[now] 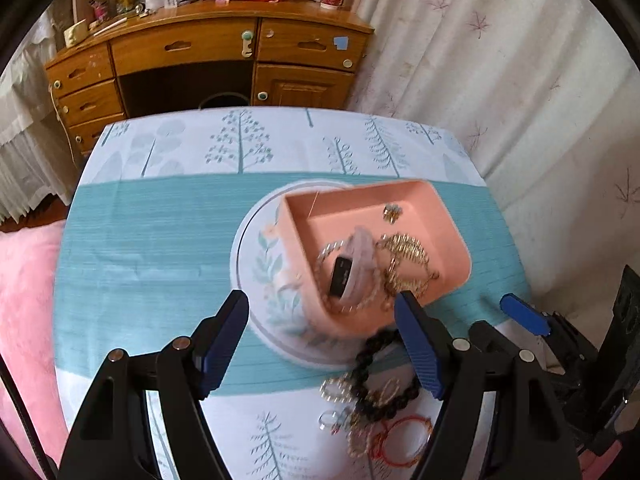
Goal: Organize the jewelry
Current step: 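Lower the watch and brooch into the pink tray and open both grippers, then grasp the black bead bracelet with the left gripper and lift it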
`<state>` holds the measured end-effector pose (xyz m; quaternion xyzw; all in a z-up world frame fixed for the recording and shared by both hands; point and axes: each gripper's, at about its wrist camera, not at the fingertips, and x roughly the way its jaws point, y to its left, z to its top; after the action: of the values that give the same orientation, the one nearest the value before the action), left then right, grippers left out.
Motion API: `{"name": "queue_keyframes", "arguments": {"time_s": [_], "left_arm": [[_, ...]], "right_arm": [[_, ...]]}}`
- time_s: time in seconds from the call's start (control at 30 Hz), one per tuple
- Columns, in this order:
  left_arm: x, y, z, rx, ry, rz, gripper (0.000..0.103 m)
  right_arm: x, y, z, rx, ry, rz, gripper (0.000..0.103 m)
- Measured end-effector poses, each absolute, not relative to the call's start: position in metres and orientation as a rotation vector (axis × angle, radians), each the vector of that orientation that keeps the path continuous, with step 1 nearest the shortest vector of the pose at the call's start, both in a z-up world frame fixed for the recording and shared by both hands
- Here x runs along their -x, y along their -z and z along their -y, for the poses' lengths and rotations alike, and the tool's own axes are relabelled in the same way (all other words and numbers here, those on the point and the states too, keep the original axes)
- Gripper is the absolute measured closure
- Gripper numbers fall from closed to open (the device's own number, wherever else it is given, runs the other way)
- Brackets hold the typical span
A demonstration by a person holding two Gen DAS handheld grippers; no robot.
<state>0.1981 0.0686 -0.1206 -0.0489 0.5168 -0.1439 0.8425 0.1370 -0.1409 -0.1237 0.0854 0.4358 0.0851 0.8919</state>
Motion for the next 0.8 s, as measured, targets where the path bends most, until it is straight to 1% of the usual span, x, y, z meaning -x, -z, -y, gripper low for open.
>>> {"name": "queue_keyframes", "arguments": {"time_s": [0.33, 0.4, 0.43, 0.5, 0.53, 0.57, 0.67, 0.73, 0.77, 0.8], "left_arm": [[-0.147, 0.153, -0.08, 0.168, 0.343, -1.185, 0.03], [-0.14, 0.158, -0.078, 0.189, 0.359, -1.199, 0.034], [-0.137, 0.16, -0.076, 0.205, 0.371, -1.205, 0.039], [-0.133, 0.163, -0.071, 0.226, 0.386, -1.213, 0.043], [-0.131, 0.165, -0.069, 0.231, 0.391, -1.214, 0.047], [-0.129, 0.167, -0.065, 0.235, 0.397, -1.218, 0.052], [-0.13, 0.173, -0.056, 0.242, 0.403, -1.228, 0.058], [-0.131, 0.177, -0.052, 0.246, 0.396, -1.232, 0.062], [-0.132, 0.18, -0.049, 0.248, 0.39, -1.237, 0.066], [-0.134, 0.182, -0.047, 0.248, 0.384, -1.242, 0.068]], "right_arm": [[-0.081, 0.142, 0.12, -0.095, -0.214, -0.972, 0.034], [-0.069, 0.146, 0.112, -0.062, -0.223, -0.996, 0.034], [-0.064, 0.149, 0.11, -0.051, -0.231, -1.011, 0.034], [-0.053, 0.154, 0.104, -0.04, -0.244, -1.038, 0.034], [-0.048, 0.157, 0.102, -0.038, -0.248, -1.05, 0.036], [-0.043, 0.16, 0.1, -0.034, -0.251, -1.066, 0.041], [-0.033, 0.169, 0.095, -0.033, -0.247, -1.117, 0.052], [-0.029, 0.172, 0.094, -0.039, -0.24, -1.13, 0.055], [-0.028, 0.174, 0.094, -0.04, -0.234, -1.13, 0.058], [-0.027, 0.175, 0.094, -0.039, -0.23, -1.131, 0.06]]}}
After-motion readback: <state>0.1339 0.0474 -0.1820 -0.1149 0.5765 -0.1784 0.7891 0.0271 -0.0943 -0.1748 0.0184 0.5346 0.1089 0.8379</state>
